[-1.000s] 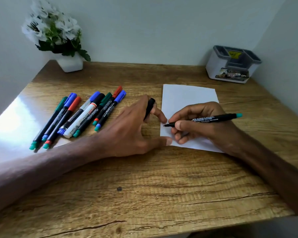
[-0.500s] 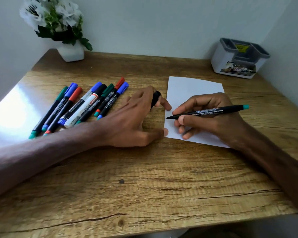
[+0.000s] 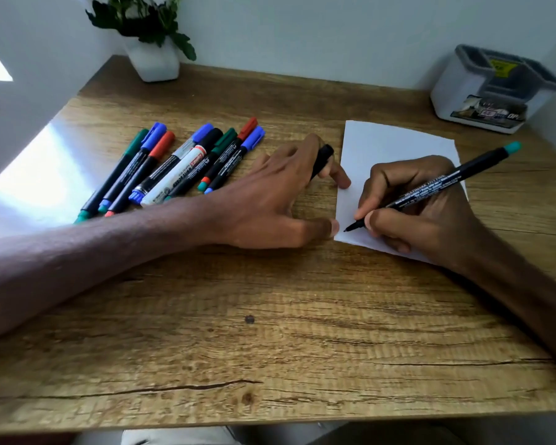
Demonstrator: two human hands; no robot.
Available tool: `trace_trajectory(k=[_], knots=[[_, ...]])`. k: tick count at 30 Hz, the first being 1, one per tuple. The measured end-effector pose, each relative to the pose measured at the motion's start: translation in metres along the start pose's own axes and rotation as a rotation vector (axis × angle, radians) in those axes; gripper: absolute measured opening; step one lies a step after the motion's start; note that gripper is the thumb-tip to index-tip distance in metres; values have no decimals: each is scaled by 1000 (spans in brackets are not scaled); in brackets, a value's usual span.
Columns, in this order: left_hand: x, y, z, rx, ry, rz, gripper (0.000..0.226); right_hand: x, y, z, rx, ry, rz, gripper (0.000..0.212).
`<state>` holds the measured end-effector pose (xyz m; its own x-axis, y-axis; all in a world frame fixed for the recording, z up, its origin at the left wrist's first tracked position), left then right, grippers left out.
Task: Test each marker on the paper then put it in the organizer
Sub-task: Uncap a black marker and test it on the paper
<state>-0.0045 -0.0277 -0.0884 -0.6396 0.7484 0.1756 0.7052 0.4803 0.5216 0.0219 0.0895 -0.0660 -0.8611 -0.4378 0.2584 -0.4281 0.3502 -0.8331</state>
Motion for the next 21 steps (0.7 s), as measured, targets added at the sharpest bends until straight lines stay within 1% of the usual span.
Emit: trace_trajectory(k=[3,7,11,13,15,18,21], knots=[[0,0,0,3,5,1,57,0,-1,3,-37,-27,-9,15],[0,1,0,12,12,3,54,0,0,3,-80,-23,-16,12],[0,1,-1,24,25,6,51,0,1,3,-121,-7,-24,3],[0,1,-1,20,26,3,50,0,0,3,-123,-2,-28,12],[0,2,-1,20,27,4,51,0,1,2,-124,-2,-28,15],[0,2,-1,29,29,2,52,0,1,1,-136,0,-23,4],[0,2,-1,44,28,4,51,0,1,2,-158,2,-23,5]])
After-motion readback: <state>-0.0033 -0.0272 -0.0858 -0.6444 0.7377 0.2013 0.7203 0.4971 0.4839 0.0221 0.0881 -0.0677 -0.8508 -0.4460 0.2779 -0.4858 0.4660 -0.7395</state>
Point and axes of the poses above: each hand's wrist, its own x-axis towards the middle knuckle, its own z-axis out of the palm, y = z × x, the point moved 9 cm from there along x, towards the middle knuckle, and after that the axes turned 3 degrees about z, right-handed, at the moved point
